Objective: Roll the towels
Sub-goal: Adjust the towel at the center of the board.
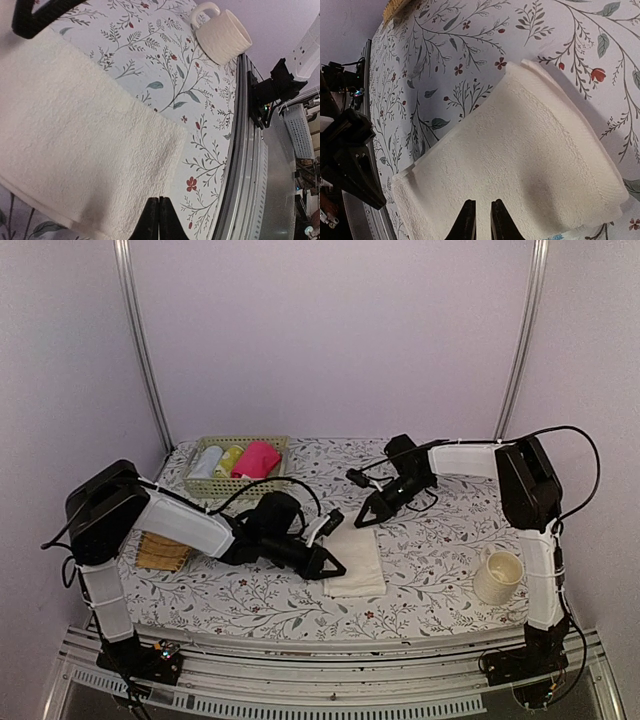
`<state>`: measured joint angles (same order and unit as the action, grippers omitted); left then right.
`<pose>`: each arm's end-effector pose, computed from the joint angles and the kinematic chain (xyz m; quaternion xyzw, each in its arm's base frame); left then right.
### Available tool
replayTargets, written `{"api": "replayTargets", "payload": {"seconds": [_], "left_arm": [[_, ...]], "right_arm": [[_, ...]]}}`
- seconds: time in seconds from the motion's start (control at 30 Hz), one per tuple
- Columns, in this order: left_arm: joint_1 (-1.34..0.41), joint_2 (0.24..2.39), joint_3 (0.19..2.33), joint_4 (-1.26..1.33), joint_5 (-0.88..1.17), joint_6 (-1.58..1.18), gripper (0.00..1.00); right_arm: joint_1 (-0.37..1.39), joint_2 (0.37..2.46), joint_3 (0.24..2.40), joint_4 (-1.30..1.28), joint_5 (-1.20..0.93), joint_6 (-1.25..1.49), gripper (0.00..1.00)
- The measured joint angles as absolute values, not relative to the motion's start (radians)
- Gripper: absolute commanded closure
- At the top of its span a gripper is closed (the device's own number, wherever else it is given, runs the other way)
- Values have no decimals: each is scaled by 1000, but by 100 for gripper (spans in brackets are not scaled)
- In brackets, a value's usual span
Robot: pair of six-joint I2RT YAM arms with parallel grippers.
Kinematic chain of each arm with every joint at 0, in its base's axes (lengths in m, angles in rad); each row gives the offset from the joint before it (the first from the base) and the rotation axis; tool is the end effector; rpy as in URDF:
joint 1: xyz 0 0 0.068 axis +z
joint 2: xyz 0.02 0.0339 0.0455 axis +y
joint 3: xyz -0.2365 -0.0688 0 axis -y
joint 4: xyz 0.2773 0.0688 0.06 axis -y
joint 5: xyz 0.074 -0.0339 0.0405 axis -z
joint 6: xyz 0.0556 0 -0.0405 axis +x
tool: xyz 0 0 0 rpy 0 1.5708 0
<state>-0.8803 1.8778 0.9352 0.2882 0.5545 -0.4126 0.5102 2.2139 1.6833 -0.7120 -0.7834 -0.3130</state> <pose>0.2317 -0.3264 0.0760 0.3177 0.8111 -0.4522 0.1917 0.3892 0.2627 0.1068 -0.4220 0.8107 0.3897 0.1132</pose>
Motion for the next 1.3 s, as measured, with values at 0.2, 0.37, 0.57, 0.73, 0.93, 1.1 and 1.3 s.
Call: {"api": "replayTargets", "payload": {"seconds": [0.2,0.37,0.57,0.73,0.93,1.1,1.3], "left_arm": [[-903,1997,935,342,578,-412,97],[-903,2040,936,383,586,-403,97],[-903,2074,993,378,555,-376,97],[-886,2082,1057,313,503,-332,96],[-855,2061,1117,219,470,-260,87],[-854,1956,1119,163,457,-207,83],[-870,1707,977,229,342,-133,60]], "right_arm": [[492,2309,1734,-717,-762,-265,87],[454,2383,1789,-723,-778,-224,87],[447,2429,1874,-733,-769,-199,87],[439,2458,1934,-727,-737,-194,85],[430,2437,1923,-721,-713,-208,77],[423,2285,1821,-741,-703,-262,72],[418,1959,1591,-713,-733,-376,73]]}}
